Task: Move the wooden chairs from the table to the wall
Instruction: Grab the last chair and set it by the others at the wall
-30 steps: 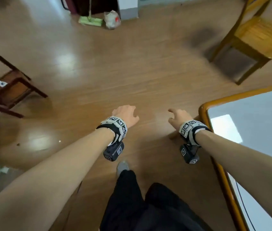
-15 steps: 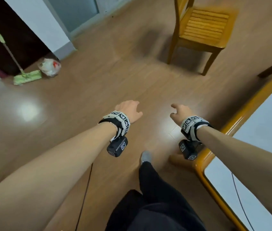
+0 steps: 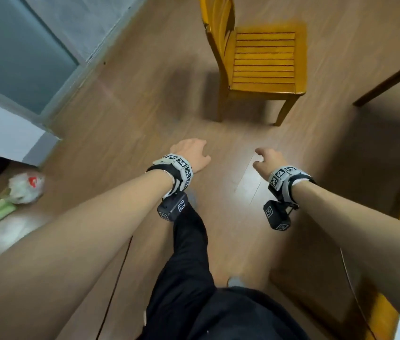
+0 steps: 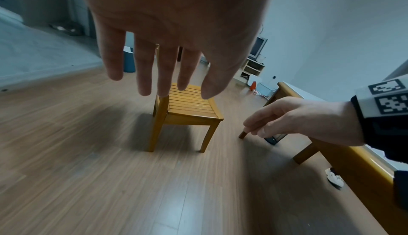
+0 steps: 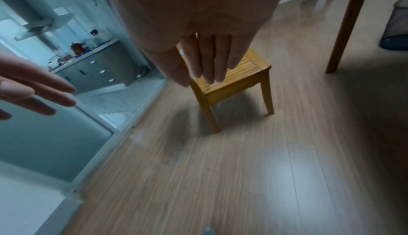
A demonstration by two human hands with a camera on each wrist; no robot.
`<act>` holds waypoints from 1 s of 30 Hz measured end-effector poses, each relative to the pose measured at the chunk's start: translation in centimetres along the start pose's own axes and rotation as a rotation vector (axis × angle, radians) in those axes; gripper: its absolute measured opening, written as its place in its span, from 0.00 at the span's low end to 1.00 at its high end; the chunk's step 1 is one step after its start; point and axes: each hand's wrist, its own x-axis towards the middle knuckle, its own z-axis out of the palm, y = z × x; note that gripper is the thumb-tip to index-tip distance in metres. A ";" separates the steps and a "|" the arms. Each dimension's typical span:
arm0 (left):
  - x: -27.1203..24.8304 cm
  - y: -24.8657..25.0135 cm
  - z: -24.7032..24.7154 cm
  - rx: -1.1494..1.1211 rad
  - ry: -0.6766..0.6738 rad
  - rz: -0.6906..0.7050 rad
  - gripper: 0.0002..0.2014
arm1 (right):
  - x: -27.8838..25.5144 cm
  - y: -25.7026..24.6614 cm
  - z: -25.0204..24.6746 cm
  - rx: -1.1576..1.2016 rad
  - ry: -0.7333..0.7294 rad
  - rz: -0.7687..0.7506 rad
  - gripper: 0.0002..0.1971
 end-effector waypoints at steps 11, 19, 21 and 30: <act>21.5 -12.5 -12.9 0.052 -0.015 0.104 0.27 | 20.5 -12.9 -4.7 0.157 0.060 0.174 0.28; 34.1 -17.0 -20.7 0.112 0.000 0.208 0.27 | 32.9 -20.4 -7.8 0.284 0.173 0.192 0.29; 37.5 -17.5 -22.7 0.132 0.011 0.239 0.28 | 35.8 -22.3 -8.7 0.290 0.211 0.189 0.28; 50.2 -18.8 -28.4 0.195 0.018 0.489 0.35 | 44.7 -28.1 -10.8 0.285 0.252 0.305 0.23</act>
